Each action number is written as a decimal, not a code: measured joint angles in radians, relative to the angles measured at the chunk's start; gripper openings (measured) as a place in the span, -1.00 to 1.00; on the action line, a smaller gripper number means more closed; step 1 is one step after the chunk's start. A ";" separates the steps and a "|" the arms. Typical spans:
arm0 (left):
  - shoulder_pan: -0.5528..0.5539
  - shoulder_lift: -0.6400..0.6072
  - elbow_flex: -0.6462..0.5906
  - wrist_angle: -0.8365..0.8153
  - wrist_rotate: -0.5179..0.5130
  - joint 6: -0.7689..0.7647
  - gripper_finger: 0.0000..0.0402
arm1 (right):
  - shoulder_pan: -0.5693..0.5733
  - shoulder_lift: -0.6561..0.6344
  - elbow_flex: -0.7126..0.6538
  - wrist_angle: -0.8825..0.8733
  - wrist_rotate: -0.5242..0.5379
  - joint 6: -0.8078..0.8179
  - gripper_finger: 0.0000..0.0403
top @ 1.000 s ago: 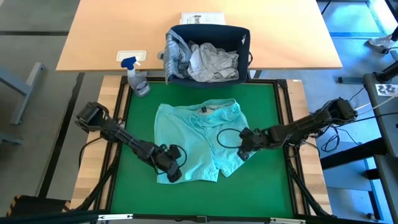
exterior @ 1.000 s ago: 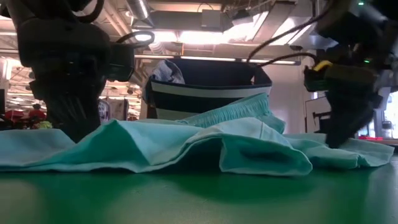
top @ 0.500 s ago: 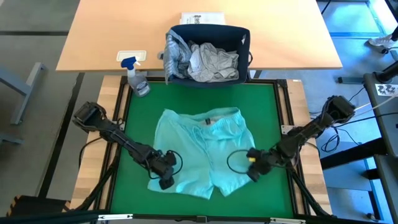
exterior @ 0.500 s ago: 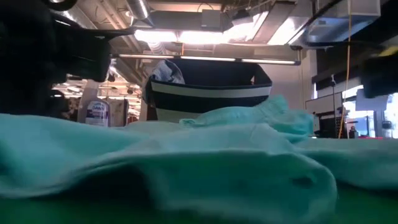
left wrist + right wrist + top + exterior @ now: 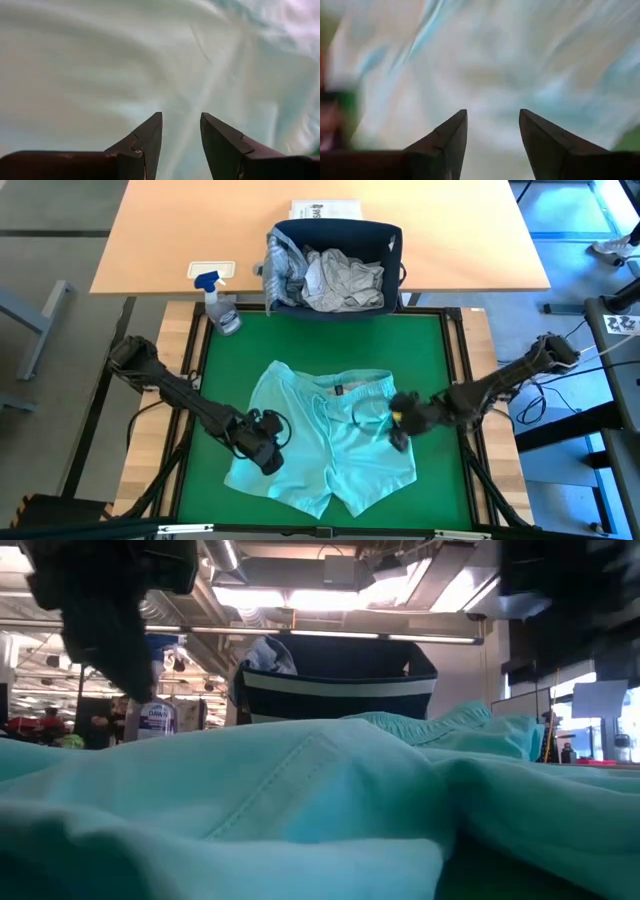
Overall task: Fold laundry
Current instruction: Fold the blue short
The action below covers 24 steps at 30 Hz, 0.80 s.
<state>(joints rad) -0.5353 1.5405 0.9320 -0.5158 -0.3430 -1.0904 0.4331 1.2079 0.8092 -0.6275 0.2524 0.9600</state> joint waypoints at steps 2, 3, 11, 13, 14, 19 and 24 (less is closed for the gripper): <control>-0.002 0.015 -0.014 0.005 -0.022 -0.002 -0.36 | -0.073 0.010 -0.003 0.020 0.071 -0.019 -0.11; -0.002 0.025 -0.023 0.008 -0.022 -0.006 -0.36 | -0.111 0.018 -0.007 0.038 0.076 -0.035 -0.11; -0.003 0.111 -0.072 0.014 0.042 -0.008 -0.36 | -0.346 0.156 -0.057 0.107 0.012 -0.188 -0.11; -0.003 0.125 -0.082 0.017 0.047 -0.012 -0.36 | -0.390 0.196 -0.059 0.101 0.070 -0.216 -0.11; -0.005 0.131 -0.089 0.020 0.045 -0.019 -0.36 | -0.415 0.210 -0.059 0.106 0.126 -0.221 -0.11; -0.027 0.133 -0.114 0.028 0.025 -0.028 -0.36 | -0.555 0.252 -0.059 0.160 0.370 -0.225 -0.11; -0.038 0.133 -0.109 0.019 0.025 -0.026 -0.36 | -0.664 0.216 -0.041 0.165 0.286 -0.298 -0.11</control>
<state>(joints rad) -0.5735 1.6738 0.8231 -0.4965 -0.3176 -1.1162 -0.2312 1.4241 0.7679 -0.4622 0.5381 0.6622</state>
